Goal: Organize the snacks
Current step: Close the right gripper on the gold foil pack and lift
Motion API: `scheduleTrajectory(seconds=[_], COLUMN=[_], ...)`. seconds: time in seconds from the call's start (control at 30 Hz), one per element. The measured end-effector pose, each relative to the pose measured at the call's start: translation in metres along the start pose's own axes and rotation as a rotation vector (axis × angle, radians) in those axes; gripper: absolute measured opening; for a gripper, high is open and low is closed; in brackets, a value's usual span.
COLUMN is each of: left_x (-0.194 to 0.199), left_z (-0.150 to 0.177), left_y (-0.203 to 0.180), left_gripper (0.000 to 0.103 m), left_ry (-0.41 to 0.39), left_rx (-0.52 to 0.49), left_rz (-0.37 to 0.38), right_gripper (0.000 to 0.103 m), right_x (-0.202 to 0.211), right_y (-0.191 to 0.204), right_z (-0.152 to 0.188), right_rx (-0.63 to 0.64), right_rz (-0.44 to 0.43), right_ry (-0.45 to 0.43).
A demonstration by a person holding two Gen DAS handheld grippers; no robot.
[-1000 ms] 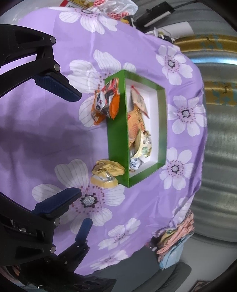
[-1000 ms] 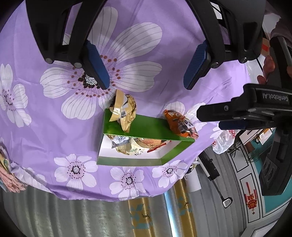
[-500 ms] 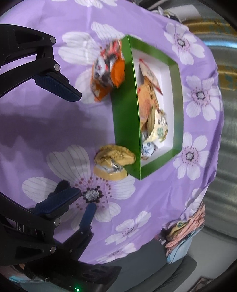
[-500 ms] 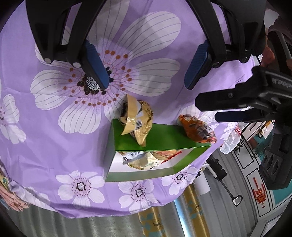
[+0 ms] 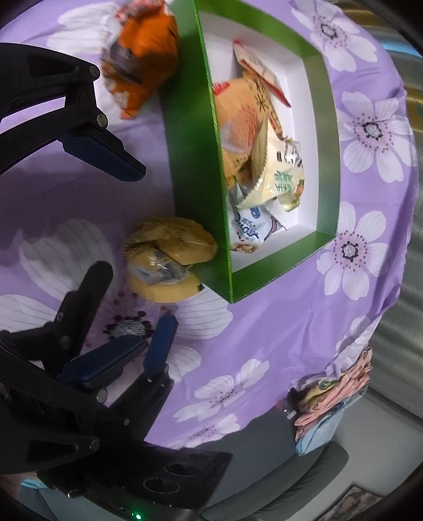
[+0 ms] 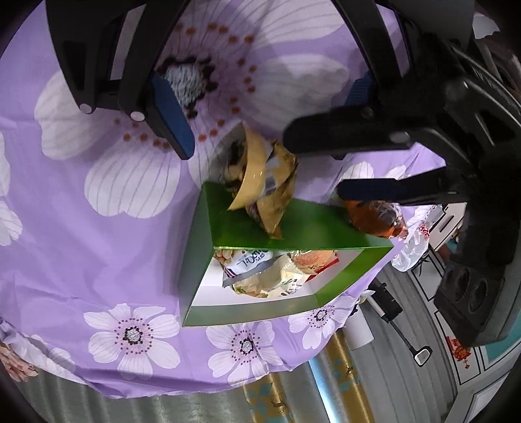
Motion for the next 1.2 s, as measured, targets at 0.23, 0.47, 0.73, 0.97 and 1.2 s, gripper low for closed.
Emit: scheduleTrajectory(seconds=[0.23,0.47,0.73,0.97,1.2], left_x=[-0.015,-0.023,-0.013,0.019,0.051], left_z=[-0.007,-0.004,-0.004,-0.004,-0.02], left_y=[-0.001,0.0,0.003,-0.003,-0.009], left_gripper=[0.088,0.064,0.055,0.055,0.055], left_ry=[0.009,0.028,0.014,-0.04,-0.117], left_rx=[0.011,0.013,0.044,0.029,0.009], left_rz=[0.065,0.083,0.088,0.089,0.09], right_gripper=[0.073,0.05,0.044,0.041,0.041], right_x=[-0.016,-0.022,-0.02,0.0,0.021], right_y=[-0.001,0.001,0.006,0.023,0.045], right_z=[-0.003,-0.003,-0.003,-0.007,-0.024], right_rx=[0.013,0.0,0.0,0.023,0.07], right_rz=[-0.05,-0.078,-0.075,-0.08,-0.08], right_ry=[0.036,0.045,0.033,-0.014,-0.066])
Point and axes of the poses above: each gripper's, at about its wrist camera, not at the fingertips, and x roughly against the way its jaws point, y to its left, z to its underside, the point moved 6 cm from there along -x, roughly the way its jaws point, and after that the axes turned 9 degrees about -y, right-handed, at the moved point
